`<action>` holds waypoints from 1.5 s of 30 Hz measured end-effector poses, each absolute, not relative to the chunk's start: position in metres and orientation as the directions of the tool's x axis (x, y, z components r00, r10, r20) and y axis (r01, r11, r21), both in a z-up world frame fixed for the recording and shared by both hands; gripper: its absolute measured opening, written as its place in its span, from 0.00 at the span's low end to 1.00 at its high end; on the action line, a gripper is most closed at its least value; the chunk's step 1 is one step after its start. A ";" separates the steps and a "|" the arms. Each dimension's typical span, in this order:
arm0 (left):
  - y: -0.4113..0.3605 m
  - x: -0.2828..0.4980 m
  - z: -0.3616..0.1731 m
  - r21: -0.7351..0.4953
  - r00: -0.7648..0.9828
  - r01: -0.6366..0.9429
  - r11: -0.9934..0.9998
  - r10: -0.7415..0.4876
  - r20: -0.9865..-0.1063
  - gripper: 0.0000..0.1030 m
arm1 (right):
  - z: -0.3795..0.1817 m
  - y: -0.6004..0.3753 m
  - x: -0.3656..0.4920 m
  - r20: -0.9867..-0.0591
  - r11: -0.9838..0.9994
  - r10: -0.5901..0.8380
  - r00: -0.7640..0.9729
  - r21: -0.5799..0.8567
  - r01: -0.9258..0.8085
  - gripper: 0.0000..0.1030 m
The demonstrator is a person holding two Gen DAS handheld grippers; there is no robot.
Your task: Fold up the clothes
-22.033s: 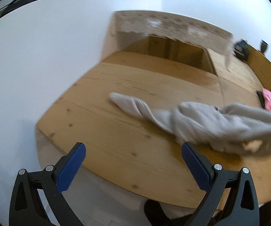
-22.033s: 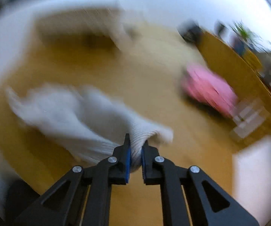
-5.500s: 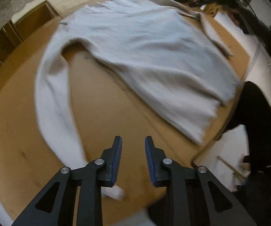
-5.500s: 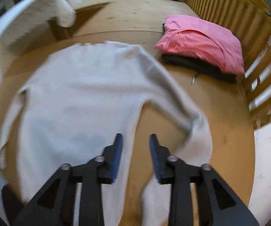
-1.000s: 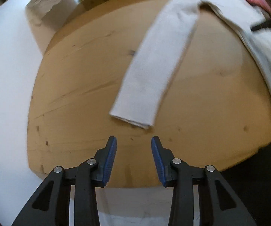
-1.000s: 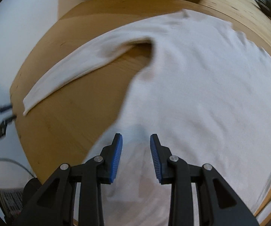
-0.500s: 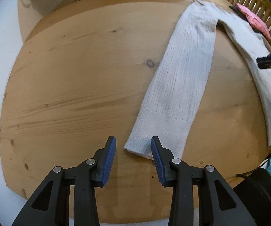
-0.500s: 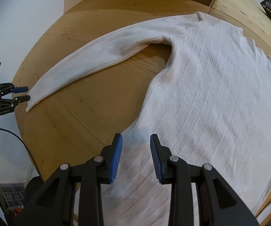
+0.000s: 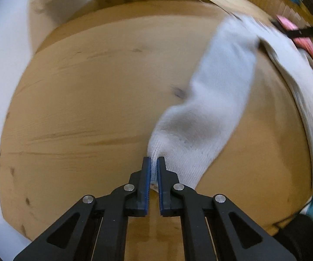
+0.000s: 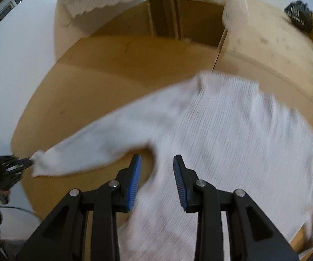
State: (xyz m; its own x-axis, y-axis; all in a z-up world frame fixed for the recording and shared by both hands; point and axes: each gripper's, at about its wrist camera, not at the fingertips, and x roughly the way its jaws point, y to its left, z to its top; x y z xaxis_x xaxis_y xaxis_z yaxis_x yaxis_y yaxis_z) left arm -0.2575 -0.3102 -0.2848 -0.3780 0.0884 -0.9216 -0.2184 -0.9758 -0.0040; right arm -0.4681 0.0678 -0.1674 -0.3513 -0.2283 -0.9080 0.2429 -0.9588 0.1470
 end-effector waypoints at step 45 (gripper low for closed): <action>-0.310 -0.238 -0.190 -0.064 -0.520 -0.294 -0.953 0.216 -0.826 0.05 | -0.229 0.020 -0.607 -0.976 -0.984 -0.180 -0.125 0.178 0.021 0.40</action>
